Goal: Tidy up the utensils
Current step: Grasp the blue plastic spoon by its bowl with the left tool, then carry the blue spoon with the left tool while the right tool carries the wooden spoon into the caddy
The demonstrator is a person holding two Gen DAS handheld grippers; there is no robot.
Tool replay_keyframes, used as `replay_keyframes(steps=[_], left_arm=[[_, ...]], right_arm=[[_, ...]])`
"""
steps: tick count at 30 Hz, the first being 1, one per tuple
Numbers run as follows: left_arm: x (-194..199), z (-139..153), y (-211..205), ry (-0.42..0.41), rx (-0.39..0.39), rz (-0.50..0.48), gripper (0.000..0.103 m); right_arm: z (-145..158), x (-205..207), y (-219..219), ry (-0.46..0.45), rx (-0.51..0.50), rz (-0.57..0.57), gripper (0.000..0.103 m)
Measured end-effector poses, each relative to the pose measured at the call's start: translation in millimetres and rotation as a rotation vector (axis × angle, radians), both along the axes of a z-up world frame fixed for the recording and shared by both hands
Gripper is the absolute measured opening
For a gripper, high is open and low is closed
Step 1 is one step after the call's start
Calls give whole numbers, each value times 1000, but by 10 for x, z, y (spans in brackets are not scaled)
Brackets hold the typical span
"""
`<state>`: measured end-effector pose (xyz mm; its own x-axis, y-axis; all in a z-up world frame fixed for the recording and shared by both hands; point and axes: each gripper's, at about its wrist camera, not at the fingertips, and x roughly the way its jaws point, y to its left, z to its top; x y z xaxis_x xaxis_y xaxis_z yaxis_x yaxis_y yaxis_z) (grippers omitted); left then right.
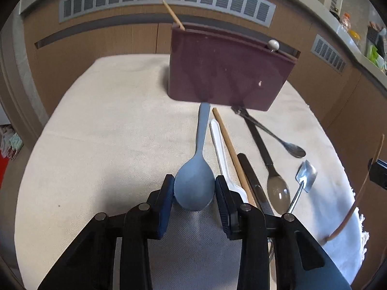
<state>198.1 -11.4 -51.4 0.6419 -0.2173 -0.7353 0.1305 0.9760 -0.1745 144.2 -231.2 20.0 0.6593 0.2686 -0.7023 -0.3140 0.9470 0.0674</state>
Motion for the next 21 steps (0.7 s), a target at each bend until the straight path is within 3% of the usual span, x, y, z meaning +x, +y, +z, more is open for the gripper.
replay_keyframes(steps=[10, 21], left_arm=[[-423, 640, -2, -205, 33, -51, 35], [-649, 931, 44, -268, -10, -86, 35]], right_arm=[[162, -99, 26, -36, -11, -7, 11], [357, -229, 101, -92, -31, 8, 11]])
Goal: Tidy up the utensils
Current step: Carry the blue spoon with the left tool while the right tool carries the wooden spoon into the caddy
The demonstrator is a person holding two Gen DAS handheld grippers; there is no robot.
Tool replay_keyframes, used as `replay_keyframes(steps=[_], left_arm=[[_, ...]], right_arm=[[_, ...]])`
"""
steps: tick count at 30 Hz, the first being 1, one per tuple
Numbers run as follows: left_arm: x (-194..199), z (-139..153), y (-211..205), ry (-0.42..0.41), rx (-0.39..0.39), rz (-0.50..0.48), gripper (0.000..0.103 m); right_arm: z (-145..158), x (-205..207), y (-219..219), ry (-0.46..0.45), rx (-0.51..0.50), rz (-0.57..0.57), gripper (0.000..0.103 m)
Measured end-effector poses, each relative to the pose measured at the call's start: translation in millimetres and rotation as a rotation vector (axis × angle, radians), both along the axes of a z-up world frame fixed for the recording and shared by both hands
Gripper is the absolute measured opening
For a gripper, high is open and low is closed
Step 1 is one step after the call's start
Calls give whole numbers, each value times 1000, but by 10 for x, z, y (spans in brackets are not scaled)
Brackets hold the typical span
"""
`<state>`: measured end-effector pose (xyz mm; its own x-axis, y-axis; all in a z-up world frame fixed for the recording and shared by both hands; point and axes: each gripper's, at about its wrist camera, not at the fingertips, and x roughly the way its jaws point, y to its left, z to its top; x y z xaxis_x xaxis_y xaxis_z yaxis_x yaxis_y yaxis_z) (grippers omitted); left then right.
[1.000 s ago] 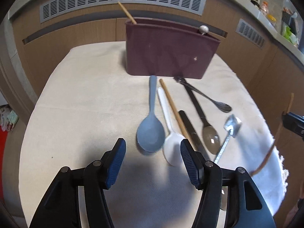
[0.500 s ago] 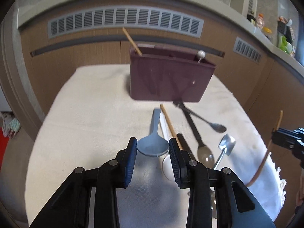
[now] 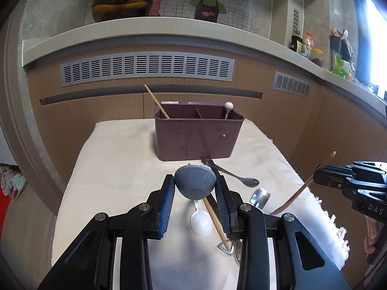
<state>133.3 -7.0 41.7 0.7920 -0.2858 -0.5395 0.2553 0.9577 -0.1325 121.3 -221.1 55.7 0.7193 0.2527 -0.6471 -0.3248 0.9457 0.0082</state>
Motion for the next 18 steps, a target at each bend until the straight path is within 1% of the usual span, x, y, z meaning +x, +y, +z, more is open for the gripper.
replay_keyframes(steps=[7, 10, 12, 13, 15, 18], left_arm=[[-106, 162, 22, -25, -16, -10, 35], [-149, 315, 14, -45, -24, -30, 35], [-161, 506, -13, -69, -17, -53, 35], [-162, 675, -30, -93, -8, -71, 35], [-133, 948, -49, -126, 2, -96, 35], [11, 1422, -48, -168, -6, -122, 35]], right_arm=[[68, -20, 9, -9, 2, 6, 11], [219, -1, -22, -23, 26, 11, 11], [474, 20, -53, -69, 39, 11, 11], [635, 23, -63, -109, 39, 7, 11], [1041, 33, -70, -219, 35, -5, 11], [1485, 108, -52, -329, 45, -4, 11]])
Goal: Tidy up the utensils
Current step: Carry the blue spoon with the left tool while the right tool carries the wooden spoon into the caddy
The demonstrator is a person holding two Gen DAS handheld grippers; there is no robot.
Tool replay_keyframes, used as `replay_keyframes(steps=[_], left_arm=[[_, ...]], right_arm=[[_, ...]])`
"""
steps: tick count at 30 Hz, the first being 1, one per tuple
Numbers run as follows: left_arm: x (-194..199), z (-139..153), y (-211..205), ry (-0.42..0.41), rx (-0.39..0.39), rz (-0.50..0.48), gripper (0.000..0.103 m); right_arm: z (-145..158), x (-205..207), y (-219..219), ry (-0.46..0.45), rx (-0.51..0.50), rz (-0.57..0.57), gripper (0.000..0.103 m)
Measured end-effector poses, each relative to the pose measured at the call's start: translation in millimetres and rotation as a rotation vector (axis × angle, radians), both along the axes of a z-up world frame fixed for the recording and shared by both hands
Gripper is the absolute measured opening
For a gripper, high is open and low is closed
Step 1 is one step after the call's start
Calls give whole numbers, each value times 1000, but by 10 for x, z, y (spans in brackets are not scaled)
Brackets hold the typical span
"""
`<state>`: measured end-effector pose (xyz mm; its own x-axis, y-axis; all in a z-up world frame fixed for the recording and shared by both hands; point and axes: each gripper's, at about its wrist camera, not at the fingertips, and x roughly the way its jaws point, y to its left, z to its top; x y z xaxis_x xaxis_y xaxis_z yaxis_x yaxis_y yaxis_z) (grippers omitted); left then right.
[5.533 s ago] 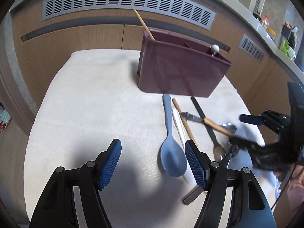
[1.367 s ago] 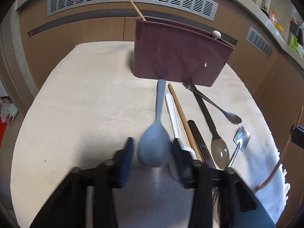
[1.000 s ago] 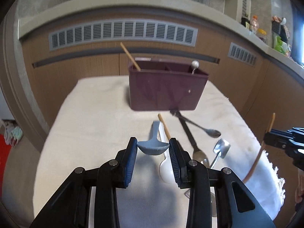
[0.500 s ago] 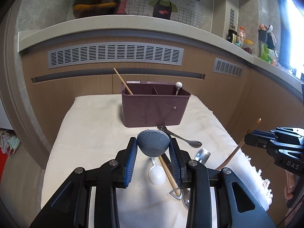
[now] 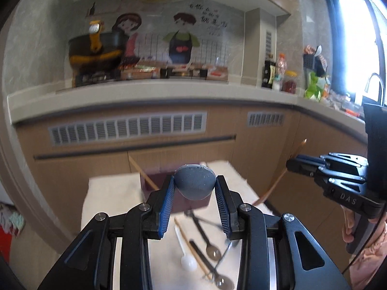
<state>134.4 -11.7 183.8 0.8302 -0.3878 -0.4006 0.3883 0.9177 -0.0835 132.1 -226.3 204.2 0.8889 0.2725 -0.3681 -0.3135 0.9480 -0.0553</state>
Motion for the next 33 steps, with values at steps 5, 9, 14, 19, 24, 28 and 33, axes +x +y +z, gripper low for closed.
replay_keyframes(steps=[5, 9, 14, 19, 24, 28, 33], left_arm=[[286, 461, -92, -152, 46, 36, 35], [726, 389, -113, -123, 21, 8, 35], [1328, 72, -62, 6, 6, 1, 35], [1741, -328, 31, 151, 32, -13, 35], [2011, -654, 47, 222, 38, -1, 35], [2202, -964, 58, 293, 21, 5, 35], [2286, -1217, 56, 348, 10, 7, 36]], right_arm=[[303, 346, 106, -92, 6, 3, 11], [174, 769, 249, -62, -13, 8, 11], [-237, 1359, 350, 54, -26, 19, 11], [-694, 1731, 423, 162, -32, 35, 11], [-1119, 2002, 436, 266, -19, 34, 11], [-1400, 2157, 420, 334, -18, 25, 11], [-1630, 2218, 439, 369, -44, 15, 12]])
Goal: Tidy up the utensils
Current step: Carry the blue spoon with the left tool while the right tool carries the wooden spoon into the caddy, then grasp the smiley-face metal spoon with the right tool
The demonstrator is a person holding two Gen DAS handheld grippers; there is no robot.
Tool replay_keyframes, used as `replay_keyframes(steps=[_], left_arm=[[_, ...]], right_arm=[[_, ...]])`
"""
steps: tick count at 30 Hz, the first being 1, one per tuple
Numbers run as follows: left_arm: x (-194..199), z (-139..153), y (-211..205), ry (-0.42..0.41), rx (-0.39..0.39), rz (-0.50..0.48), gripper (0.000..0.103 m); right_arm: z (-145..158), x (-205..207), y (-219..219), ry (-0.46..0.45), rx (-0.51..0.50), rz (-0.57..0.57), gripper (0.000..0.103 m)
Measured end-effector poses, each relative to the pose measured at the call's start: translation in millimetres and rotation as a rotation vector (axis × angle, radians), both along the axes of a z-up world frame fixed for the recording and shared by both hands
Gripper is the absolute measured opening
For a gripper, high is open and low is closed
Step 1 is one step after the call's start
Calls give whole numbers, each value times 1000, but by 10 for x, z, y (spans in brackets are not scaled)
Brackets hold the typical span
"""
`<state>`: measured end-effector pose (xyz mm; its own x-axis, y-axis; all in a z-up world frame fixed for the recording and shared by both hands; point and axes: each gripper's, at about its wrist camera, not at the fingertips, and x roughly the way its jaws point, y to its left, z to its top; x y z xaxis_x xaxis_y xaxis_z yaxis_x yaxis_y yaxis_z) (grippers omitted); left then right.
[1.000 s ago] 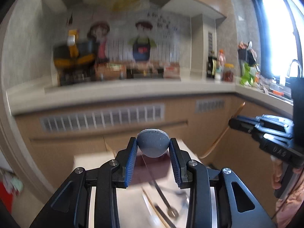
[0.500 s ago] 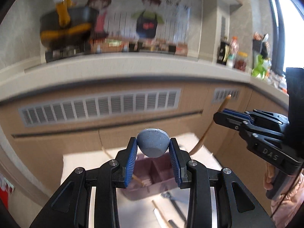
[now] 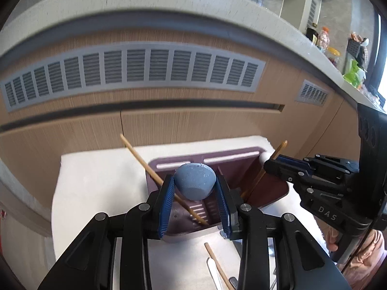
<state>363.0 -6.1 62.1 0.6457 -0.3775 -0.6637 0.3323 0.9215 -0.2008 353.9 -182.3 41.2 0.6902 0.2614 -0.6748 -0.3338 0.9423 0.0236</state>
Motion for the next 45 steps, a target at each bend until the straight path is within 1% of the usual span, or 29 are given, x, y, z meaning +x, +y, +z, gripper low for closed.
replay_keyframes(steps=[2, 3, 4, 5, 6, 7, 9, 11, 13, 15, 16, 18, 21, 25, 27, 29, 30, 31, 33, 36, 37, 38, 39, 40, 41, 42, 43, 44, 45], left_arm=[[-28, -45, -6, 5, -5, -8, 36], [-46, -52, 1, 4, -14, -12, 37], [-70, -44, 13, 0, -26, -12, 38], [-95, -26, 28, -5, -34, -8, 39], [-132, 4, 50, -15, -43, -1, 43], [-178, 42, 73, -30, -49, 8, 46], [-260, 108, 121, -55, -53, 25, 47], [-391, 172, 172, -81, -52, 44, 50], [-543, 185, 208, -90, -42, 55, 57], [-698, 161, 226, -97, -32, 59, 59], [-765, 138, 234, -99, -25, 61, 61], [-905, 52, 238, -95, -3, 71, 64], [-1079, -132, 224, -55, 17, 66, 64], [-1271, -432, 245, 26, 22, 69, 64], [-1353, -558, 267, 57, 27, 77, 64], [-1415, -670, 283, 78, 39, 91, 64], [-1436, -718, 284, 90, 45, 95, 64], [-1455, -764, 283, 101, 48, 95, 64], [-1490, -829, 288, 121, 37, 94, 64], [-1538, -876, 317, 140, 23, 91, 64], [-1552, -883, 327, 143, 21, 91, 65], [-1560, -890, 340, 145, 21, 92, 65], [-1563, -901, 356, 147, 21, 94, 68], [-1562, -910, 373, 152, 22, 96, 70], [-1557, -924, 393, 156, 19, 99, 70], [-1544, -935, 411, 162, 15, 101, 70], [-1536, -954, 426, 169, 10, 103, 70], [-1520, -968, 431, 178, 6, 103, 70], [-1509, -985, 427, 185, 3, 101, 70]], right_arm=[[-31, -14, 15, -2, -12, -2, 16], [-28, -40, 21, -9, -17, -4, 25], [-12, -58, 21, -21, -20, -8, 38], [12, -96, 16, -37, -23, -15, 44], [44, -148, 9, -60, -28, -21, 53], [75, -198, 5, -77, -34, -26, 57], [146, -317, 1, -112, -55, -38, 58], [204, -471, -34, -136, -74, -53, 65], [231, -625, -57, -158, -101, -61, 84], [249, -772, -66, -187, -141, -70, 94], [235, -872, -61, -208, -172, -75, 96], [193, -995, -62, -219, -209, -68, 96], [45, -1152, -70, -167, -210, -32, 97], [-218, -1335, -29, -104, -211, 18, 97], [-371, -1391, 53, -85, -251, 44, 97], [-468, -1364, 102, -69, -245, 58, 97], [-504, -1310, 127, -49, -230, 71, 94], [-535, -1256, 147, -31, -216, 84, 86], [-596, -1116, 185, 10, -196, 116, 75], [-735, -832, 186, 91, -158, 132, 73], [-802, -769, 176, 113, -162, 127, 64], [-856, -706, 163, 133, -169, 122, 57], [-932, -629, 138, 163, -180, 110, 44], [-991, -584, 113, 188, -184, 100, 36], [-1012, -569, 65, 190, -162, 90, 35], [-1021, -568, 32, 197, -153, 80, 30], [-1045, -577, 4, 218, -155, 75, 25], [-1036, -617, -26, 214, -152, 73, 20], [-1031, -671, -68, 223, -149, 67, 11]])
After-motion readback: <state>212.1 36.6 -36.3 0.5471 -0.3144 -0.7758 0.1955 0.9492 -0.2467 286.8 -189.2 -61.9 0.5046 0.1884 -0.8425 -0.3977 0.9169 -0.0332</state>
